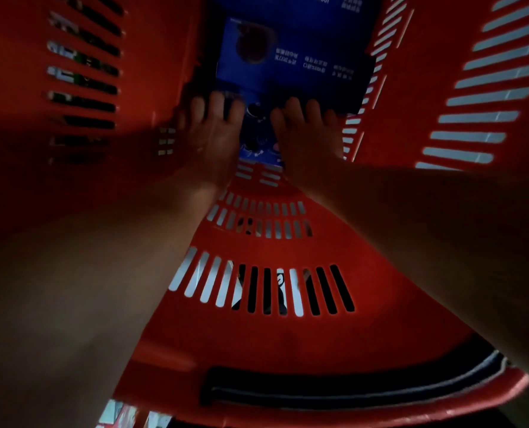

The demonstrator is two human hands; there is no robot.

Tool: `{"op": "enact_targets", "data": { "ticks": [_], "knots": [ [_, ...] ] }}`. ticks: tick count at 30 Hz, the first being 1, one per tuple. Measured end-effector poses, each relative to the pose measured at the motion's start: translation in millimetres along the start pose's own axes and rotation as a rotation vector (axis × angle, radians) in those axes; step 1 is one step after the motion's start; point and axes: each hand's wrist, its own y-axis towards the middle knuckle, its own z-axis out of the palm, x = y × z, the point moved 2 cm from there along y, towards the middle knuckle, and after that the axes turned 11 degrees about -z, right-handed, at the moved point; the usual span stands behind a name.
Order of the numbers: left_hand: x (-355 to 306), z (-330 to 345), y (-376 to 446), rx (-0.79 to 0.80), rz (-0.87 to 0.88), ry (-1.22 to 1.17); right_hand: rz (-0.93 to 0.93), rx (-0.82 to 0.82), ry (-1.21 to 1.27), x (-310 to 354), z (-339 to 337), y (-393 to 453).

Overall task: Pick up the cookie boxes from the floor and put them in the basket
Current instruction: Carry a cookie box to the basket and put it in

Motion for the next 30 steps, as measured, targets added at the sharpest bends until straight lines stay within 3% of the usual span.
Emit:
{"op": "enact_targets", "data": {
  "ticks": [4, 13, 20, 25, 30],
  "knots": [
    [-3.3, -17.3, -13.0, 0.045, 0.007, -0.088, 0.036, 0.052, 0.060, -1.8, -18.8, -16.5],
    [-10.8, -161.1, -125.1, 0.132, 0.039, -0.311, 0.112, 0.103, 0.235, 11.8, -159.6, -147.1],
    [-41.9, -302.3, -233.4, 0.126, 0.300, -0.227, 0.204, -0.015, 0.436, 2.6, -256.5, -321.0],
    [-81.8, -381.1, -308.6, 0.133, 0.552, -0.281, 0.489, -0.084, 0.552, 10.5, -283.4, -462.9],
    [-131.9, -418.5, -376.8, 0.170, 0.756, -0.153, 0.793, -0.116, 0.734, 52.8, -281.4, -581.3]
  ]
}}
